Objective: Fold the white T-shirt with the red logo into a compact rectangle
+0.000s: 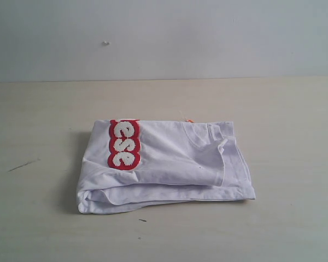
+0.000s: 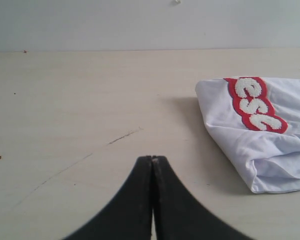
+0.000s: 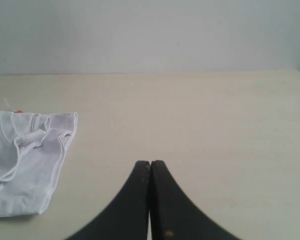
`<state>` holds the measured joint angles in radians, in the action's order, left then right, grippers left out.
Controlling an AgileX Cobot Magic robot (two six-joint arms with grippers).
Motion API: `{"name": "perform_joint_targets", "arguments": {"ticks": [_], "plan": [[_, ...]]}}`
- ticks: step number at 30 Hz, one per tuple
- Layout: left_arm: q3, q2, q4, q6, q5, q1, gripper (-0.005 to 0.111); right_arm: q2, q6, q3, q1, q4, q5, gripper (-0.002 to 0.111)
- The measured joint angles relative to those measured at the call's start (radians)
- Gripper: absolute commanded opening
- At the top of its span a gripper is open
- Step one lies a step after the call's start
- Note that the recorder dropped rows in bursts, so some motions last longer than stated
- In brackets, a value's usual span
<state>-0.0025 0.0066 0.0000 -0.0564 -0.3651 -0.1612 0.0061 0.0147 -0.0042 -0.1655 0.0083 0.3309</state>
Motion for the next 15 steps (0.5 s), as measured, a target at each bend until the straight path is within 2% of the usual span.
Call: {"name": "perform_joint_targets", "arguments": {"ticks": [15], "plan": [[0.000, 0.000, 0.000, 0.000, 0.000, 0.000, 0.000, 0.000, -0.002, 0.000, 0.000, -0.008, 0.009, 0.000]]}}
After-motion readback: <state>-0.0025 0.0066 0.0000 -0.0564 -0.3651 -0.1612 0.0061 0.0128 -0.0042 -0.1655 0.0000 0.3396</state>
